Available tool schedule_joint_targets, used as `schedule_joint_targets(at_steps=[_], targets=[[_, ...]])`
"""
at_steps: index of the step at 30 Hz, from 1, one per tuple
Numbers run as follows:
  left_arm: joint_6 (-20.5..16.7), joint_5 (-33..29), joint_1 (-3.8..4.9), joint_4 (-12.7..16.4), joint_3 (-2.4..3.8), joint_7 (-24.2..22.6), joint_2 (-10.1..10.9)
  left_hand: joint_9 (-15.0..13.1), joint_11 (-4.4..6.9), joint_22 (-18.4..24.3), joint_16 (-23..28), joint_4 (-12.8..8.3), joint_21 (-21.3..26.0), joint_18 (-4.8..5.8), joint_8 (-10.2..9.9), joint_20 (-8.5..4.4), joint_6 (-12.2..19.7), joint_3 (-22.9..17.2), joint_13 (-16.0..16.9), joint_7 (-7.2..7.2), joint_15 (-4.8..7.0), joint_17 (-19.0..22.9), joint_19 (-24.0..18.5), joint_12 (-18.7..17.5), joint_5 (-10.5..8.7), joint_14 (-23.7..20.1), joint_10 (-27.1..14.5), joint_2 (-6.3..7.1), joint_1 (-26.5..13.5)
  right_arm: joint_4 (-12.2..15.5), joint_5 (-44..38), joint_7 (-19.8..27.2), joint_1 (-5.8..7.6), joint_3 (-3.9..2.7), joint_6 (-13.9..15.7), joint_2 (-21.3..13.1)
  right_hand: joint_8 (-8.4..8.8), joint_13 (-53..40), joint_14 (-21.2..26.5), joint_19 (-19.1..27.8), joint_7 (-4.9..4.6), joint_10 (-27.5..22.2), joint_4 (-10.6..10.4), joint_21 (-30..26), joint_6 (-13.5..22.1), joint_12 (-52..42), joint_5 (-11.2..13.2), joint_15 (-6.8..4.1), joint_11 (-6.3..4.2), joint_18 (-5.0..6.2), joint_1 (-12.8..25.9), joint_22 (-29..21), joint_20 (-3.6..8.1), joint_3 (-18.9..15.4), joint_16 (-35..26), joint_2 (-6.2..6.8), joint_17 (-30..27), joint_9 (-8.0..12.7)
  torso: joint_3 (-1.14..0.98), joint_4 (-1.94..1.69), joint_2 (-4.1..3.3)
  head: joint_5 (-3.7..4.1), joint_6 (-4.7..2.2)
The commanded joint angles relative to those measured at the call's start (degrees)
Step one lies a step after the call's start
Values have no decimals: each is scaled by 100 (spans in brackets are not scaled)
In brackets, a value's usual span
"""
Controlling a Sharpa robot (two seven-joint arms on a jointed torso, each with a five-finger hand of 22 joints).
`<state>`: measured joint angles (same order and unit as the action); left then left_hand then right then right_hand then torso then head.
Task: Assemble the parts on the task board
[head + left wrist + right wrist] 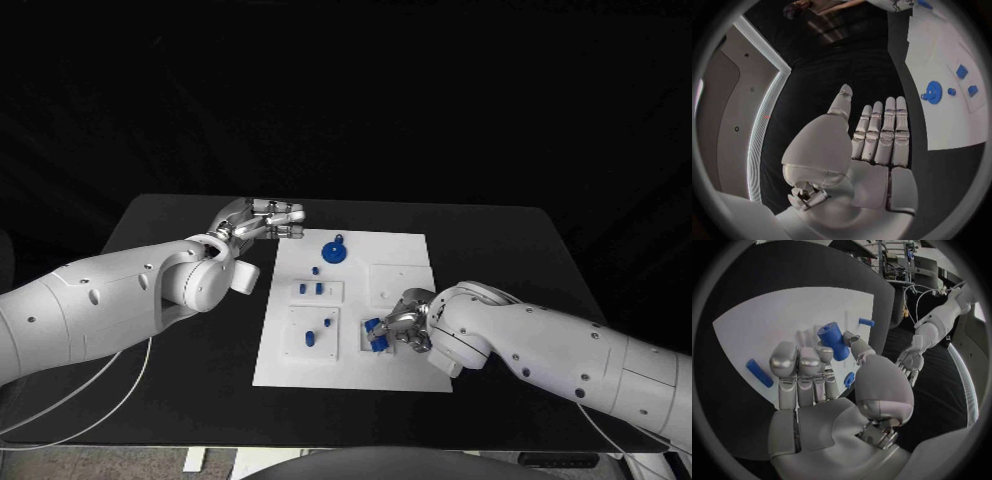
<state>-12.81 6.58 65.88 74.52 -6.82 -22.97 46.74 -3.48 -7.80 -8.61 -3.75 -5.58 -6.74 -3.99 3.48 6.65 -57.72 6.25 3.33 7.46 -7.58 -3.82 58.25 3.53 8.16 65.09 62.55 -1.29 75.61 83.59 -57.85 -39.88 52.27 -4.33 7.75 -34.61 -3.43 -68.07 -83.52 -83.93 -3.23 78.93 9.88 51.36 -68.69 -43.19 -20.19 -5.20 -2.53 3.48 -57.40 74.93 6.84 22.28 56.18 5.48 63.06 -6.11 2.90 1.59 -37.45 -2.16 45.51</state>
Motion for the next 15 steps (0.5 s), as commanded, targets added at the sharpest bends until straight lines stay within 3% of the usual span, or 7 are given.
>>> schedule_joint_targets(at_steps=[1,6,15], targets=[[108,-50,1,15,2,-85,-13,-9,-3,28,23,62,30,31,19,19,38,105,1,34,-9,0,0,-5,-46,-56,-40,-3,-62,-61,-128,9,-5,16,-113,42,-20,10,-7,-72,70,11,-15,4,-104,10,-4,-45,-19,-25,-187,632,-10,-57,-9,-248,5,11,1,-7,-10,-17,13],[126,-66,1,19,2,-89,-16,-9,-16,93,23,301,23,25,19,28,64,358,2,62,-16,-1,3,-5,-98,-69,-59,9,-105,-192,-178,23,-5,31,-98,117,-21,23,-8,-73,74,10,-70,7,-100,9,38,-47,-20,-24,-194,633,-8,-143,-10,-273,15,19,5,6,-2,-19,21],[146,-70,2,23,1,-83,-12,-9,-23,109,24,333,18,25,19,30,69,373,2,68,-18,0,3,-5,-99,-74,-65,0,-118,-306,-328,48,-6,96,-246,233,-21,56,-2,-69,73,-5,-108,-7,-96,58,27,-49,-19,-23,-167,629,-6,-158,-35,-280,3,25,-5,10,1,-49,34]])
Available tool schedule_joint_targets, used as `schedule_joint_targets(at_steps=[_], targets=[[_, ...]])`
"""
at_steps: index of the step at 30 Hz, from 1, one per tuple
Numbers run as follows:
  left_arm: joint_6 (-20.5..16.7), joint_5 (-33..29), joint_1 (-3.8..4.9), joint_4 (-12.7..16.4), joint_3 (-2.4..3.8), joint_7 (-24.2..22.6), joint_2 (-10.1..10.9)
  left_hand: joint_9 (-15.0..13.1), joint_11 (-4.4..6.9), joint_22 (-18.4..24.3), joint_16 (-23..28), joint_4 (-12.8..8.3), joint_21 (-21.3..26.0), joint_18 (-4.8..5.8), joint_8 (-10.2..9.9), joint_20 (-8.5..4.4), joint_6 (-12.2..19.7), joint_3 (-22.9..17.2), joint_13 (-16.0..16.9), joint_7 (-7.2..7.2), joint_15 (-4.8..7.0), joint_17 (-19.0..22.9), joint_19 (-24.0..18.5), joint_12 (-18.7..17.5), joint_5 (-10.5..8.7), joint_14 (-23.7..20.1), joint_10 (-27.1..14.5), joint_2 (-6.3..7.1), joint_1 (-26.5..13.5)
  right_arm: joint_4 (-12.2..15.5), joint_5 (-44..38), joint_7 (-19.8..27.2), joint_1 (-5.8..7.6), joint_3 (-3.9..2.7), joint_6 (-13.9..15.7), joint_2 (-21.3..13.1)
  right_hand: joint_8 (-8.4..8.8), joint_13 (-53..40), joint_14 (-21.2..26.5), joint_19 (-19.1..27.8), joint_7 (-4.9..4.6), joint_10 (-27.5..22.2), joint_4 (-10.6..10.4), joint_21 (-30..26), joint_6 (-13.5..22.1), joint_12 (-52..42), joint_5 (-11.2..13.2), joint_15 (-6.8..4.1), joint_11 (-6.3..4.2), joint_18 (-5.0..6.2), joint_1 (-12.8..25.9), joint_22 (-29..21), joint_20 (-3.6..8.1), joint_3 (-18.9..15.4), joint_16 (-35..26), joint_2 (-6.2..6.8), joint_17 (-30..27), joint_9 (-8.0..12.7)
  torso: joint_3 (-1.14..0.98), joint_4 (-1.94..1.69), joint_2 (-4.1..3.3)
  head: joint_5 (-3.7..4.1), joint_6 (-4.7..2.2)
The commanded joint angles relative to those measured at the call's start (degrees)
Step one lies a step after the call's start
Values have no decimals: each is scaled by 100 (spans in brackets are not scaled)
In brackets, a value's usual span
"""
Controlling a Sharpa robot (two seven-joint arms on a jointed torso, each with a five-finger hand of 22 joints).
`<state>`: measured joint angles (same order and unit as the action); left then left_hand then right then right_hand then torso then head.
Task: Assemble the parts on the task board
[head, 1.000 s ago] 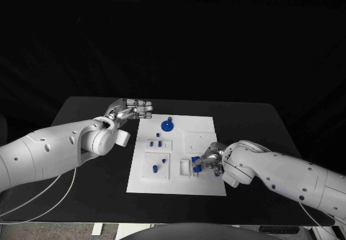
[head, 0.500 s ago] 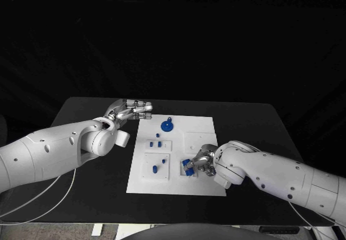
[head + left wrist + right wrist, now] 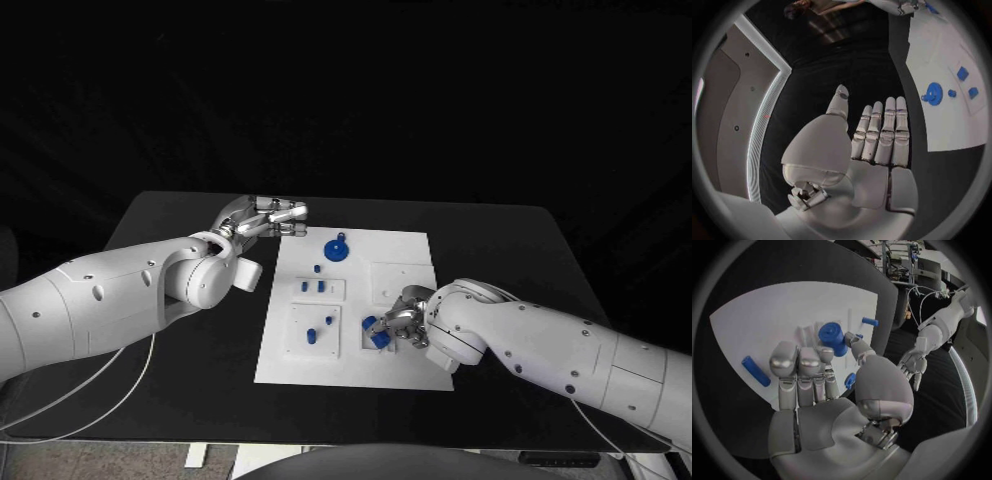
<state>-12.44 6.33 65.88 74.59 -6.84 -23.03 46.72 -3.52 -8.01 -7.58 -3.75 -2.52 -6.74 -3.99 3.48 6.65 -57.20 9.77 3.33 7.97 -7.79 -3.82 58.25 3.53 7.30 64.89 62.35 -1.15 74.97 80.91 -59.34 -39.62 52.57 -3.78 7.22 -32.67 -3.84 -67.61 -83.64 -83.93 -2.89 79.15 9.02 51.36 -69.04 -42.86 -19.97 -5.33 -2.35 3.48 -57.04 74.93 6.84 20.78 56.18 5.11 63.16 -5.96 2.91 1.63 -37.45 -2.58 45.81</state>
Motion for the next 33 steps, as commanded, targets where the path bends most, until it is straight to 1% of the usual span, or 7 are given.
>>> schedule_joint_targets(at_steps=[1,12,14,16,18,22,33], targets=[[112,-46,2,15,3,-76,-13,-5,-2,6,24,27,18,25,19,30,17,21,2,16,2,0,3,-5,-13,-54,-44,-15,-53,-48,-186,26,-37,47,-197,49,19,23,12,-68,41,-31,-30,-13,-65,46,6,-37,-39,-23,-197,629,-5,-12,-45,-243,-12,10,-4,6,0,-6,4],[127,-46,2,13,2,-70,-18,-6,-5,17,25,37,15,24,21,32,14,22,1,18,-1,1,2,-6,-10,-62,-54,-15,-57,-71,-304,59,-38,73,-270,95,20,89,5,-77,50,1,-378,-14,-85,77,559,-34,-37,-29,-58,633,-6,-189,-52,-163,4,23,0,2,1,-4,20],[127,-46,2,10,2,-68,-19,-6,-5,18,25,37,15,23,21,32,13,22,1,18,-1,1,2,-6,-11,-62,-54,-15,-57,-60,-313,70,-38,74,-302,94,21,100,5,-77,48,7,-566,-21,-89,82,1000,-29,-28,-28,21,631,-6,-254,-55,-30,5,25,0,2,0,-4,26],[127,-46,2,6,2,-67,-20,-6,-9,31,24,42,10,21,21,35,13,23,2,25,-5,0,2,-5,-14,-71,-62,-10,-58,-42,-317,84,-39,75,-320,92,19,113,6,-78,38,14,-1031,-28,-94,85,1497,-22,-16,-26,83,630,-11,-215,-60,198,7,19,0,4,1,-7,27],[124,-46,2,0,2,-65,-22,-6,-9,31,24,42,10,21,21,35,13,23,2,25,-5,0,2,-5,-14,-71,-62,-10,-58,-12,-323,108,-40,76,-340,86,15,124,5,-80,37,16,-1415,-26,-98,90,1706,-28,-10,-24,167,632,-7,-192,-60,455,13,8,-1,4,2,-3,29],[114,-46,2,-5,1,-61,-17,-5,-9,39,24,41,6,19,19,36,20,18,2,23,-6,0,3,-5,-8,-75,-66,-9,-51,45,-353,138,-41,76,-389,66,13,121,2,-86,39,34,-2030,-10,-87,111,1717,-42,-18,-47,10,637,20,-424,-60,675,56,16,-1,2,1,-3,34],[147,-45,2,-2,0,-70,9,-3,-14,56,25,34,3,16,18,41,74,15,2,26,-11,1,-4,-5,-8,-88,-79,16,-46,250,-513,145,-46,76,-428,-98,13,78,-11,-91,45,59,-2432,6,-95,96,1717,-50,-23,-50,-67,640,31,-649,-36,769,147,16,-8,11,4,-34,49]])
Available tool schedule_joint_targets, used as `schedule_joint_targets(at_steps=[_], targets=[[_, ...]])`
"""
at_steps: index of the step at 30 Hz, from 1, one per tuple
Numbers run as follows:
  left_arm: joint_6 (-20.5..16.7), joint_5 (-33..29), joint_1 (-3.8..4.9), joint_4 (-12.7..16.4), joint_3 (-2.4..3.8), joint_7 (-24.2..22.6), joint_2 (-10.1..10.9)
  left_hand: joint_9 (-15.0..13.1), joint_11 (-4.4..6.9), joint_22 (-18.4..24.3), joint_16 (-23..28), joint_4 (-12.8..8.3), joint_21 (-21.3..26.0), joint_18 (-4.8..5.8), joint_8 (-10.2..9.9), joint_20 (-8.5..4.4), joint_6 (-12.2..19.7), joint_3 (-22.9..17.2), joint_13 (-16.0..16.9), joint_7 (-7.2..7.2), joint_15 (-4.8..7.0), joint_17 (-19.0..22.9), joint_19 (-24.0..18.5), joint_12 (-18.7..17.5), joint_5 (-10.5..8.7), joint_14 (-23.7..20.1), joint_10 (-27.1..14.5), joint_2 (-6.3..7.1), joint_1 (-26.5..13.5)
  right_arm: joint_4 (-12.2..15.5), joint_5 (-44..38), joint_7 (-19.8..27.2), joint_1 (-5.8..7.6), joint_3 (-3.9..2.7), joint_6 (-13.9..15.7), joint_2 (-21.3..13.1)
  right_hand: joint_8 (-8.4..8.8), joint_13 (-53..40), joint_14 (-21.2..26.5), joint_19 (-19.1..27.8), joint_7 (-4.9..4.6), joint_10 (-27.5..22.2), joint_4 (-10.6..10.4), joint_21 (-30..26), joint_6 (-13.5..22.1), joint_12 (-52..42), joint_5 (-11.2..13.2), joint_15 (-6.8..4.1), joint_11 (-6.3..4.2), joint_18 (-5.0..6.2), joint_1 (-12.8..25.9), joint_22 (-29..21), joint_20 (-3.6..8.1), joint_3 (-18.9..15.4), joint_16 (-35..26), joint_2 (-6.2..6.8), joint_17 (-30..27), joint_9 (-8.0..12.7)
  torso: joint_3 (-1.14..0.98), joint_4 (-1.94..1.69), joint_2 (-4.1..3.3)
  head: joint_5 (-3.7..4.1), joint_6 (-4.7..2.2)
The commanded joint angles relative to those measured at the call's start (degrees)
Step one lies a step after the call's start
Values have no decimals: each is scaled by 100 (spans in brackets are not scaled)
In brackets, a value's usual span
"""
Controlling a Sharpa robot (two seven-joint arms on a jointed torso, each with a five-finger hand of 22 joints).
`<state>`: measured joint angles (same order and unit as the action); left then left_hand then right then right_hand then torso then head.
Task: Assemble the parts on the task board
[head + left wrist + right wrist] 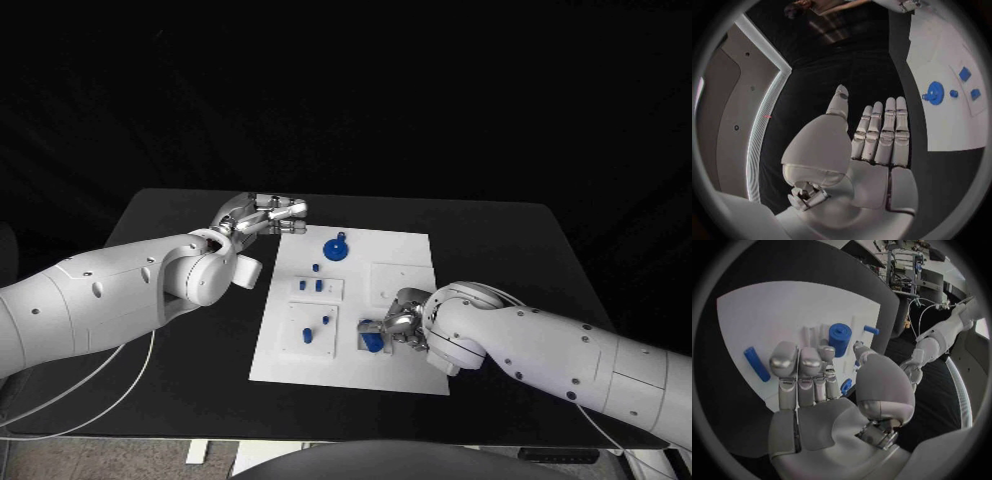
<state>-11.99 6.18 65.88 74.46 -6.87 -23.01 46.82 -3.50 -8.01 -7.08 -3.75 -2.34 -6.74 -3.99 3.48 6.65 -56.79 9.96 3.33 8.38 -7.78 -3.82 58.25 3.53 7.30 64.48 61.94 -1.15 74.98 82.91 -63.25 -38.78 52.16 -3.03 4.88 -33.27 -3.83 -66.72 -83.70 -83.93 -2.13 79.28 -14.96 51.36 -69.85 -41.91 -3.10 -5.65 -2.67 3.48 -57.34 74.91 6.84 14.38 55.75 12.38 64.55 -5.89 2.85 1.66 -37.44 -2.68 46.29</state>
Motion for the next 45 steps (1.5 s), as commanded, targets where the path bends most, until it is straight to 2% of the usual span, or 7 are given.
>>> schedule_joint_targets(at_steps=[1,15,19,25,36,42,45], targets=[[103,-29,2,10,3,-72,2,-5,-14,11,25,15,6,17,19,44,30,-9,2,-16,-15,1,-11,-5,-5,-55,-41,14,-45,69,-129,60,-5,0,-197,-59,10,-12,-4,-93,-29,45,-42,15,-18,2,30,-18,9,-51,-35,643,31,-10,6,42,10,7,0,10,5,-25,1],[86,-28,2,-20,0,-62,9,-5,-17,24,24,16,2,15,18,47,36,-16,2,-8,-16,0,-11,-4,-11,-61,-43,21,-44,421,-250,129,-5,-11,-382,-397,11,-24,-10,-95,-26,59,34,33,-37,-4,30,-17,6,-49,-104,647,28,61,8,1,33,5,4,8,4,-26,2],[84,-28,2,-24,0,-59,6,-5,-18,32,24,15,-3,13,19,47,29,-21,2,-7,-16,0,-9,-4,-8,-61,-42,21,-38,482,-298,204,-5,-12,-525,-426,11,-29,-11,-89,-28,60,255,26,-50,-2,31,-16,6,-48,-289,644,27,34,0,-27,38,5,1,4,1,-18,-1],[80,-28,2,-31,-2,-48,3,-5,-19,35,24,10,-7,11,18,46,31,-25,2,-5,-15,0,-6,-4,-7,-59,-42,18,-31,576,-385,410,-12,-13,-646,-444,17,-63,-24,-86,-31,72,927,52,-109,-62,25,9,11,-44,-763,652,-1,-47,22,-223,58,3,0,-2,0,-11,-2],[85,-28,2,-45,-21,-26,-6,-5,-19,44,24,11,-13,10,18,47,31,-25,2,2,-15,0,-3,-4,-6,-60,-43,9,-36,600,-460,445,-26,-13,-632,-447,15,-67,-26,-83,-17,72,1187,85,-155,-99,21,13,4,-35,-709,655,-17,-54,46,-346,71,18,5,-2,1,-20,1],[88,-28,2,-54,-40,-22,-14,-5,-19,44,24,11,-13,10,18,47,31,-25,2,2,-15,0,-3,-4,-6,-60,-43,9,-36,510,-486,373,-40,-13,-506,-388,17,-59,-32,-89,-2,80,1057,103,-172,-106,18,16,-2,-34,-535,658,-23,60,68,-616,81,18,4,1,0,-19,-4],[85,-29,2,-54,-46,-22,-15,-5,-19,44,24,11,-13,10,18,47,31,-25,2,2,-15,0,-3,-4,-6,-60,-43,9,-36,453,-513,345,-51,-13,-471,-346,16,-55,-32,-92,18,87,1057,117,-164,-106,32,8,-17,-37,-467,660,-16,214,79,-870,89,28,2,-2,1,-21,-3]])
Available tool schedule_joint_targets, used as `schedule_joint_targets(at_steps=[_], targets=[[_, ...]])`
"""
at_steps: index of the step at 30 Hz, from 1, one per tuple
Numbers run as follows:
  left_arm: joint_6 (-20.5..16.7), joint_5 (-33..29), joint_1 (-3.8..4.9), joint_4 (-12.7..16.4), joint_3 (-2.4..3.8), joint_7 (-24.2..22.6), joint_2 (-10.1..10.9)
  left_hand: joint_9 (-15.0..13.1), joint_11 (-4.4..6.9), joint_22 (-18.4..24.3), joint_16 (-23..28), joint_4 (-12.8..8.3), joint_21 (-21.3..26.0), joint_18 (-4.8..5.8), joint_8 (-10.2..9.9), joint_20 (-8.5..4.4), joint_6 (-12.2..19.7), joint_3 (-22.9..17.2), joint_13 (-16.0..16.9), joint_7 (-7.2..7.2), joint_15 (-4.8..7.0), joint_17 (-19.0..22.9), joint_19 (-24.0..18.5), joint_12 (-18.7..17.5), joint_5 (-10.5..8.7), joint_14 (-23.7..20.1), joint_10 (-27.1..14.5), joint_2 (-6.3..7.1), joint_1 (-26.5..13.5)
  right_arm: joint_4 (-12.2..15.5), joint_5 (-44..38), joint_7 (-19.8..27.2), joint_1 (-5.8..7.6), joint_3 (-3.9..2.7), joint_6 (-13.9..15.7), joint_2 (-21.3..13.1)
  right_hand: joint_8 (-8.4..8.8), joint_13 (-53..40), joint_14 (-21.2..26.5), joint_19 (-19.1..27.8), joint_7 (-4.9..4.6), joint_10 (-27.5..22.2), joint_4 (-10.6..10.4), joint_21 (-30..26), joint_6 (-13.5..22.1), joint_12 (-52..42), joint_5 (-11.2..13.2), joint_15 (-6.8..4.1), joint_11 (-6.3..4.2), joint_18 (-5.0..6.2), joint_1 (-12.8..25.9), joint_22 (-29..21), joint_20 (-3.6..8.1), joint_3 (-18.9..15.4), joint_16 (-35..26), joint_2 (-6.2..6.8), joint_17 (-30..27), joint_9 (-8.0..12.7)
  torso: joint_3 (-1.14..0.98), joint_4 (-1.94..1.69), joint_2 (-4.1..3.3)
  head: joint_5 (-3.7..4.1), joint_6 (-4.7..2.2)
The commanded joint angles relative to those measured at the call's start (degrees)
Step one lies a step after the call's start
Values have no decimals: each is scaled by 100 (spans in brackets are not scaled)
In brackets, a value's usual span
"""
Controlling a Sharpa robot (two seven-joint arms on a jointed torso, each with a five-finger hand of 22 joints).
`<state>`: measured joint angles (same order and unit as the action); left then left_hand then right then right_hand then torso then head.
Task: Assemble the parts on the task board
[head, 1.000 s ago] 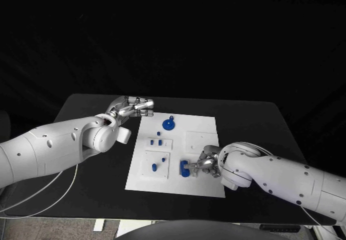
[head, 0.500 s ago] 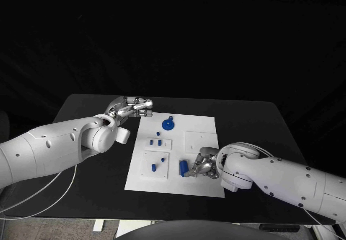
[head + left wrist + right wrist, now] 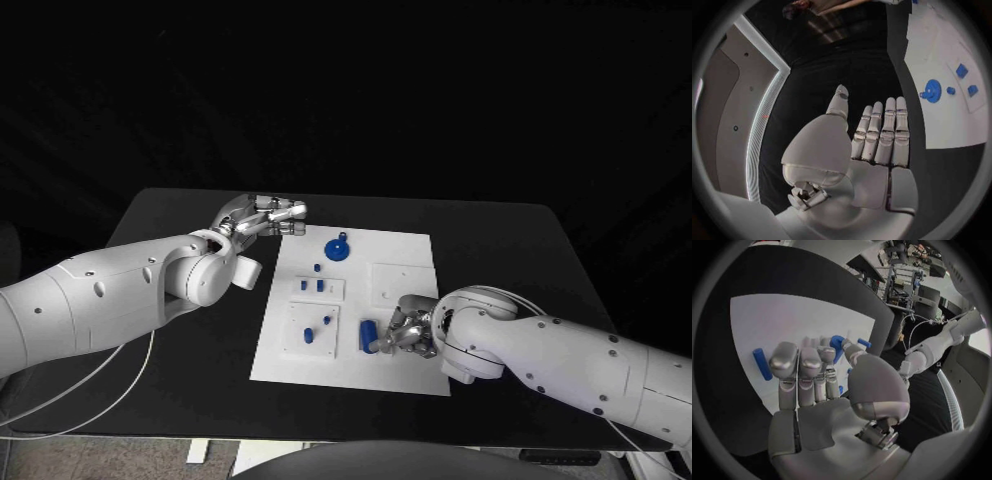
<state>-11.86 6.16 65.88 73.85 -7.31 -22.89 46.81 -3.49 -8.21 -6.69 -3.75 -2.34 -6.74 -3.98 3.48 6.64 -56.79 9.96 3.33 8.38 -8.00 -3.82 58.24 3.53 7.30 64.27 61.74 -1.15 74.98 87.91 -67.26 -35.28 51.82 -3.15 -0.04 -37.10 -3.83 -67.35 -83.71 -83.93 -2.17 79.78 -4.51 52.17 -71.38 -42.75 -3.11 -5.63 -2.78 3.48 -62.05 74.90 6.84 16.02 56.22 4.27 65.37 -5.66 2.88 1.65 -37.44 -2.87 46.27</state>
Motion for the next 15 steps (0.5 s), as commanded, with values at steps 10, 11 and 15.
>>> schedule_joint_targets(at_steps=[10,11,15], targets=[[72,-29,2,1,-17,-28,-25,-6,-1,21,24,67,-19,8,19,48,44,-27,2,4,5,0,-4,-4,-354,-41,-28,20,-91,-237,-134,-29,-64,0,87,190,17,1,-40,-88,36,59,579,69,-26,-6,33,0,-16,-54,464,663,-4,335,63,-364,40,63,-2,1,-3,7,3],[67,-31,2,-1,-19,-32,-27,-6,-2,27,25,72,-21,7,18,49,45,-41,2,10,4,0,-5,-4,-361,-44,-28,23,-89,-248,-132,-30,-68,0,80,199,14,0,-37,-86,30,56,596,68,-25,-4,32,2,-14,-53,480,661,-4,339,61,-369,40,64,-3,2,-4,7,7],[55,-37,2,-8,-23,-40,-32,-8,-1,30,24,86,-24,6,22,48,20,-42,2,21,5,0,-2,-3,-393,-39,-18,25,-101,-280,-119,-29,-87,0,46,225,14,-2,-33,-84,32,55,650,67,-29,-5,31,5,-13,-52,489,661,-8,337,55,-368,37,62,-3,2,-3,1,20]])
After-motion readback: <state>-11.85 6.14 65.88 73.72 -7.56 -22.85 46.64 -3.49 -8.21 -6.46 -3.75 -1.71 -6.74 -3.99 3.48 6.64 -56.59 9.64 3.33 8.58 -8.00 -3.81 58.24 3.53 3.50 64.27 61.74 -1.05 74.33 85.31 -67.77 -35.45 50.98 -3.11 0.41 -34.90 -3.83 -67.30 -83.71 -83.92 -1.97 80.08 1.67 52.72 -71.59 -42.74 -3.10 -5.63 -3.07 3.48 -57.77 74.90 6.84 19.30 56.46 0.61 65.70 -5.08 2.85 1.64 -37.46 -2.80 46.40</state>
